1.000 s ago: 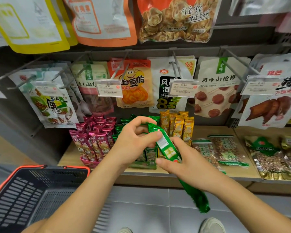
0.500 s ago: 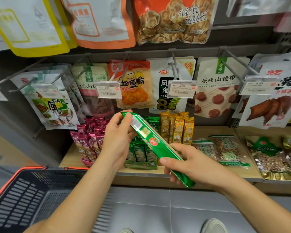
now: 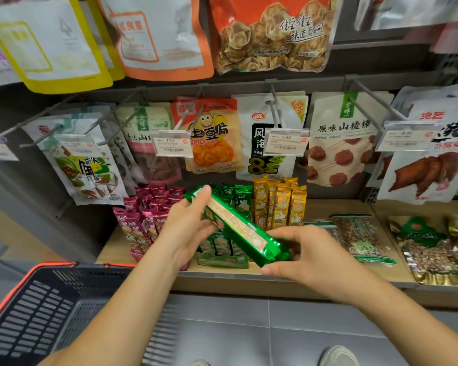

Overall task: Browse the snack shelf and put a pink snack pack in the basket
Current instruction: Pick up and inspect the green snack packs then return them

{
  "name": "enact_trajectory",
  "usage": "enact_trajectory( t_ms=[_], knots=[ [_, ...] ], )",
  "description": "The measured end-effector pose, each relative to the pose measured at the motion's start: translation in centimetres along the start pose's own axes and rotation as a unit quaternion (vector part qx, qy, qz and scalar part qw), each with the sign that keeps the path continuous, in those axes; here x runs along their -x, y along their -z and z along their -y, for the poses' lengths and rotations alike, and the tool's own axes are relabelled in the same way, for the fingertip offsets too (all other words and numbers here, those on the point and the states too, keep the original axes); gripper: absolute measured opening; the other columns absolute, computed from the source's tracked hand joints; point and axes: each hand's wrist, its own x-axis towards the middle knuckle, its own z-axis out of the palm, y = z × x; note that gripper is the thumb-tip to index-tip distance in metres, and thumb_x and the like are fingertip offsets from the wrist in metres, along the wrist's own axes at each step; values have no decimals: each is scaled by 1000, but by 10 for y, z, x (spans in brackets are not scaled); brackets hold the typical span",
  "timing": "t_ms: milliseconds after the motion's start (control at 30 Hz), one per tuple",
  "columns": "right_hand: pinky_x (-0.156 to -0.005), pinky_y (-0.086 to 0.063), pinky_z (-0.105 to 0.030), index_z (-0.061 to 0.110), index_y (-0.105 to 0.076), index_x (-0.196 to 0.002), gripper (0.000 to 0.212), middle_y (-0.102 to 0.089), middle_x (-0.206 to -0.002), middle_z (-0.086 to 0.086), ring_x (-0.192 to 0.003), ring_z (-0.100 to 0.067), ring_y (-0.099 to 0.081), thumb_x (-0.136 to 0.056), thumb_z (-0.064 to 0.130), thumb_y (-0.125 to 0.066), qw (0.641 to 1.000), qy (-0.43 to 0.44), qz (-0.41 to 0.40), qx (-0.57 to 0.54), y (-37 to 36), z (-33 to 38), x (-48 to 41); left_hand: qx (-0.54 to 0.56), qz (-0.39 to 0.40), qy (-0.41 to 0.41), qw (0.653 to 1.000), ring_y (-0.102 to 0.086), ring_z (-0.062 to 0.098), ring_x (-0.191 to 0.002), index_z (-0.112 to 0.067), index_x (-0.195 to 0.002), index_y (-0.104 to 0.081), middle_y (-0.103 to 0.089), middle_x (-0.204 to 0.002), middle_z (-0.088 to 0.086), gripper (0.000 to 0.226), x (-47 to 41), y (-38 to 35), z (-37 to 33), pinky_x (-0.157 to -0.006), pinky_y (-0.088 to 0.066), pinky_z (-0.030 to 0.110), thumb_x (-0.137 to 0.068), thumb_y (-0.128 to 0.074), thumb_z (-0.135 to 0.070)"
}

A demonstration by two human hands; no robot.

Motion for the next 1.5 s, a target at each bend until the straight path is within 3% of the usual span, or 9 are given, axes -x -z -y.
enact_trajectory(
  t_ms=[267, 433, 533, 733, 867, 1000, 1167, 1367, 1500],
  knots=[
    [-79, -44, -29, 23, -56, -131, 60, -59, -100, 5, -91, -14, -55, -86, 62, -54, 965, 140, 7, 221, -13, 20, 8, -84, 42, 31, 995, -71, 24, -73, -1, -99, -67, -72, -85, 15, 29, 6, -11, 7, -63, -59, 37, -85, -71, -26],
    [-52, -52, -28, 2, -69, -114, 45, -70, -81, -5, -65, -21, -66, -88, 38, -59, 934, 259, -94, 226, -15, 26, 12, -23, 29, 45, 998, -68, 22, -65, 0, -95, -65, -69, -82, 18, 16, 6, -9, 2, -57, -57, 33, -89, -61, -14],
    [-49, -52, -30, -1, -69, -114, 35, -71, -78, -6, -62, -24, -66, -90, 23, -57, 926, 276, -109, 235, -21, 25, 12, -22, 36, 67, 997, -66, 29, -81, -2, -101, -63, -66, -111, 30, 19, 7, -5, 0, -64, -60, 36, -89, -57, -15],
    [-62, -59, -38, 6, -71, -115, 33, -74, -86, -6, -72, -23, -70, -87, 20, -62, 956, 236, -87, 152, -20, 17, 10, -18, 51, 59, 997, -68, 27, -79, -4, -104, -63, -67, -112, 26, 23, 6, -3, 1, -61, -57, 34, -89, -62, -22],
    [-70, -49, -21, 35, -65, -107, 24, -72, -94, 12, -85, -7, -62, -85, 31, -72, 982, 154, -76, 72, -21, 12, 11, -56, 85, 22, 995, -70, 24, -84, -12, -113, -64, -71, -103, 12, 51, 5, -4, 3, -67, -57, 37, -70, -79, -33],
    [-69, -54, -28, 45, -42, -102, 44, -63, -94, 18, -82, -5, -61, -77, 41, -78, 996, 72, -40, -23, -24, 6, 7, -31, 80, 10, 996, -71, 25, -74, -5, -107, -64, -72, -87, 12, 50, 6, -7, 4, -62, -58, 37, -63, -79, -22],
    [-90, -53, -22, 41, -26, -143, 98, -58, -124, 11, -101, -1, -64, -60, 61, -74, 976, -76, 122, -165, -21, 6, 1, 8, 107, -18, 994, -69, 19, -66, -2, -102, -63, -71, -74, 6, 33, 7, -12, 10, -58, -57, 34, -73, -72, -16],
    [-75, -57, -31, 24, -51, -129, 59, -66, -117, -21, -84, -22, -69, -76, 28, -76, 901, -100, 196, -374, -24, 8, 0, 50, 142, -18, 988, -68, 24, -82, -1, -115, -58, -70, -92, 13, 23, 11, -14, 13, -71, -59, 40, -93, -53, -5],
    [-87, -56, -44, 24, -52, -125, 49, -69, -108, -8, -89, -19, -66, -82, 27, -76, 939, -76, 168, -289, -25, 1, -1, 11, 163, -25, 986, -68, 21, -91, -11, -112, -64, -70, -101, 9, 31, 10, -11, 13, -73, -60, 38, -83, -65, -20]
  ],
)
